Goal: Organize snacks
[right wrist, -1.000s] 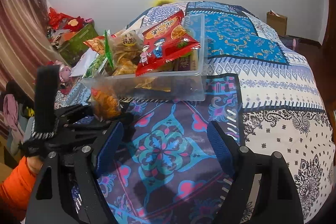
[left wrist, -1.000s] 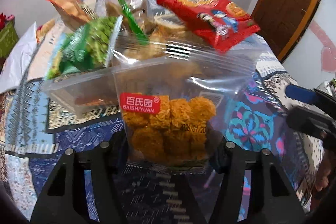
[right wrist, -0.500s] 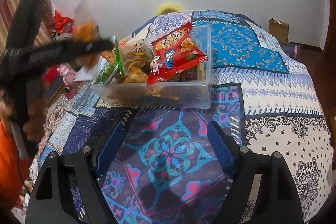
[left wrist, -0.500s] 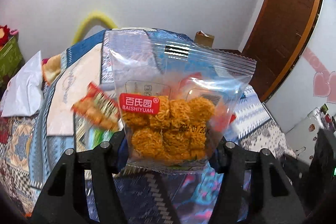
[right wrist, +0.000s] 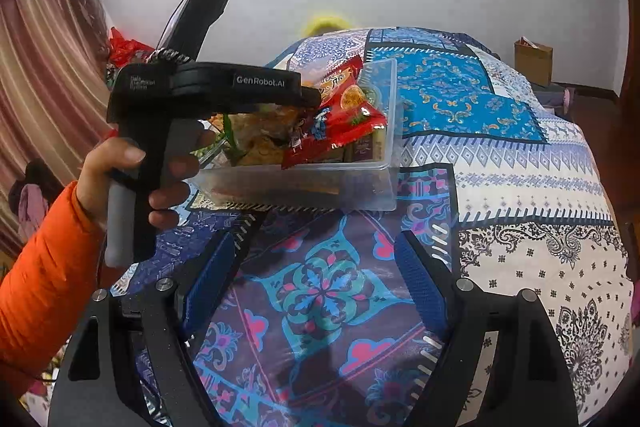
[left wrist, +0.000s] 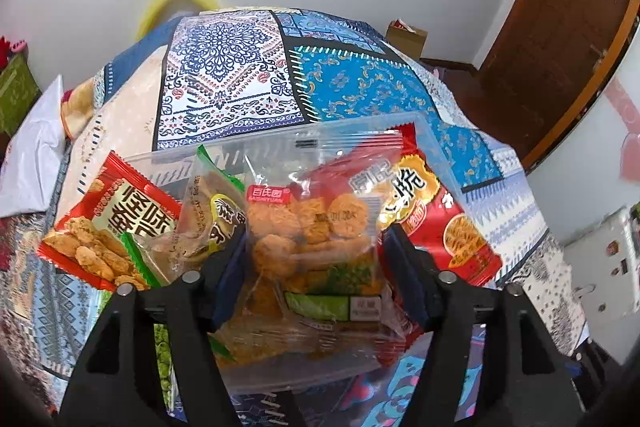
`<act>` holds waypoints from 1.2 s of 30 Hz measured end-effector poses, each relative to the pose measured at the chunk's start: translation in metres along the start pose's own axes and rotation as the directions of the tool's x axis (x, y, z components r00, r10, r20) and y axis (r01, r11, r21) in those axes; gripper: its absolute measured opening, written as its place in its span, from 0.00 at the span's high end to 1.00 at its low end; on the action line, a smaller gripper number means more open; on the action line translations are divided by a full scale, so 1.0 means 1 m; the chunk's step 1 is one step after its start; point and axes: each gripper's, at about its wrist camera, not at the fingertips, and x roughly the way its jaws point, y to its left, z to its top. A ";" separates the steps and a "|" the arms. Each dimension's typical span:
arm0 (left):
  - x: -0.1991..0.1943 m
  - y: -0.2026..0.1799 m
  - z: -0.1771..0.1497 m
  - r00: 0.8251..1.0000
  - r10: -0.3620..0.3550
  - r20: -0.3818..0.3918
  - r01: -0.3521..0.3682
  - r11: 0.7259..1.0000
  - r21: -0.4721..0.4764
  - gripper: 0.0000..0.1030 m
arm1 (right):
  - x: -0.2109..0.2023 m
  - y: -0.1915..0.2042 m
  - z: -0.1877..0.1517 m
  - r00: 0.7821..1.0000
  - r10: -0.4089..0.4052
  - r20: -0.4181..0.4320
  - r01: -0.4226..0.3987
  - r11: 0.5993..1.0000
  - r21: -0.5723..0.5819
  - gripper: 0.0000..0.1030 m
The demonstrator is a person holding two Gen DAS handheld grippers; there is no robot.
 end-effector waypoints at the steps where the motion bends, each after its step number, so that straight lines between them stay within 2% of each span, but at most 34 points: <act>1: -0.002 -0.001 -0.001 1.000 0.010 0.002 -0.010 1.000 0.015 0.35 | 0.001 0.000 0.000 1.000 0.002 0.001 -0.002 1.000 0.005 0.22; 5: -0.011 -0.007 -0.005 0.999 0.037 0.013 -0.038 0.998 0.050 0.35 | 0.001 -0.001 0.000 1.000 0.009 0.004 -0.009 1.000 0.015 0.22; 10: -0.055 -0.015 -0.014 0.992 0.021 0.123 -0.033 0.995 0.098 0.35 | -0.004 0.002 0.002 1.000 0.001 0.013 -0.001 1.000 0.006 0.22; 15: -0.120 -0.015 -0.032 0.971 -0.012 0.237 -0.011 0.995 0.095 0.35 | -0.027 0.013 0.009 0.998 -0.017 0.060 0.018 1.000 -0.014 0.22; 19: -0.173 -0.015 -0.053 0.943 -0.015 0.333 -0.018 0.995 0.096 0.34 | -0.053 0.029 0.015 0.992 -0.050 0.115 0.055 0.997 -0.046 0.22; 23: -0.226 -0.009 -0.079 0.906 -0.004 0.423 -0.024 0.998 0.060 0.26 | -0.086 0.051 0.018 0.979 -0.074 0.189 0.092 0.992 -0.085 0.23; 28: -0.276 -0.006 -0.110 0.848 0.048 0.528 -0.071 0.997 0.024 0.17 | -0.132 0.082 0.021 0.950 -0.083 0.300 0.125 0.984 -0.124 0.22; 31: -0.297 -0.008 -0.125 0.827 0.055 0.560 -0.076 0.997 0.015 0.15 | -0.157 0.100 0.020 0.930 -0.079 0.359 0.140 0.979 -0.146 0.22; 32: -0.301 -0.008 -0.130 0.823 0.055 0.565 -0.075 0.997 0.012 0.12 | -0.163 0.104 0.019 0.924 -0.079 0.375 0.145 0.978 -0.151 0.22; 33: -0.306 -0.009 -0.134 0.818 0.058 0.573 -0.075 0.997 0.005 0.07 | -0.169 0.108 0.018 0.918 -0.081 0.389 0.151 0.976 -0.155 0.19; 36: -0.319 -0.012 -0.149 0.793 0.066 0.606 -0.079 0.997 -0.005 0.05 | -0.182 0.120 0.012 0.899 -0.079 0.430 0.165 0.972 -0.167 0.13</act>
